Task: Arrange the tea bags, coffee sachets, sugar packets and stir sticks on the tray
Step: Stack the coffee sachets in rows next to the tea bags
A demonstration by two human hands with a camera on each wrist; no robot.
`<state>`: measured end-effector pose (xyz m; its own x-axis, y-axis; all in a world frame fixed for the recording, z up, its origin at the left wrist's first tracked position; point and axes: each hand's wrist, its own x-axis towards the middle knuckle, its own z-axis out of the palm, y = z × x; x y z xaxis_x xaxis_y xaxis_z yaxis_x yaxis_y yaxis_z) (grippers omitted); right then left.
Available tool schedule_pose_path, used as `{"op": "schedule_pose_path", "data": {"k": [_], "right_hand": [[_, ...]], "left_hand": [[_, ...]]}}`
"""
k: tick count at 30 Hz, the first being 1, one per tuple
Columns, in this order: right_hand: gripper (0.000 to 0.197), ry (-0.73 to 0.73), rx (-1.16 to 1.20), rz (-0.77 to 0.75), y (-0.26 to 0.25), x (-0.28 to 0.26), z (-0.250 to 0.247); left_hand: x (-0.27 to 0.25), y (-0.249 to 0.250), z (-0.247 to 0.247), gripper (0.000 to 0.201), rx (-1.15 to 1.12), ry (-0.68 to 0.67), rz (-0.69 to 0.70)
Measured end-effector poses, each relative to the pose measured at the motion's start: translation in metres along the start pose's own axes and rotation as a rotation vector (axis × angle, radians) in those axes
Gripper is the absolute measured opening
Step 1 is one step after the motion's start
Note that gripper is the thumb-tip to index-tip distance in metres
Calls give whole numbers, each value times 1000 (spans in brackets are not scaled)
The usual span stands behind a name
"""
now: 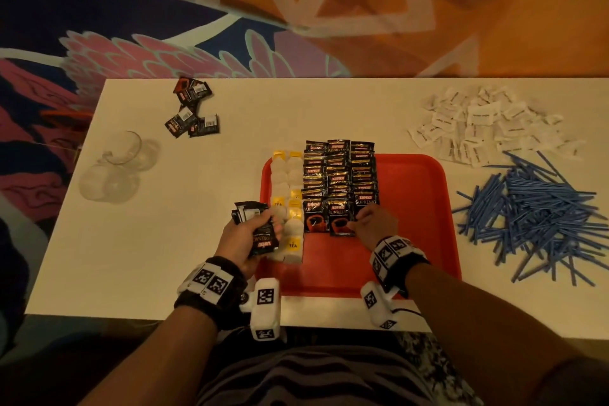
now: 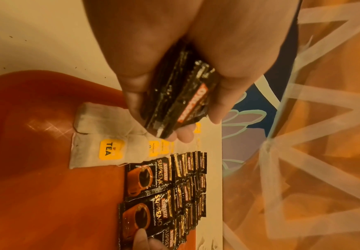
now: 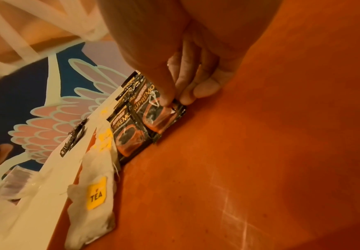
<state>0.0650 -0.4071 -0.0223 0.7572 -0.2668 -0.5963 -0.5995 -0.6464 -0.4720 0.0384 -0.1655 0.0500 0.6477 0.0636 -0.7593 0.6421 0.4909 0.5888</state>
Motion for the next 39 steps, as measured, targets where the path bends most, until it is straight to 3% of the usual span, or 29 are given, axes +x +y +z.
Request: {"op": "schedule_pose_path", "data": {"k": [6, 10, 13, 17, 22, 26, 30, 33, 36, 39], "right_hand": [[21, 2, 41, 13, -1, -4, 2], [22, -8, 19, -10, 0, -7, -2], [19, -16, 26, -23, 3, -7, -6], [16, -42, -30, -109, 1, -13, -17], [22, -231, 243, -287, -30, -43, -30], [23, -353, 414, -333, -57, -60, -43], [14, -156, 650, -340, -67, -65, -56], [15, -107, 636, -531, -69, -69, -65], [28, -144, 419, -671, -64, -77, -68], [32, -150, 437, -595, -57, -78, -68]], "left_hand": [[0, 2, 1, 15, -62, -41, -71], [-2, 1, 3, 35, -108, -73, -111], [-1, 0, 6, 39, -54, -95, -123], [-1, 0, 15, 18, 88, -60, -53], [0, -2, 25, 35, 233, -92, 6], [-8, -2, 43, 52, 258, -162, 42], [-10, 0, 53, 49, 185, -144, -22], [-9, 1, 58, 48, 57, -169, -158], [-13, 2, 66, 22, 29, -179, -65], [-16, 7, 72, 29, 25, -202, 109]]}}
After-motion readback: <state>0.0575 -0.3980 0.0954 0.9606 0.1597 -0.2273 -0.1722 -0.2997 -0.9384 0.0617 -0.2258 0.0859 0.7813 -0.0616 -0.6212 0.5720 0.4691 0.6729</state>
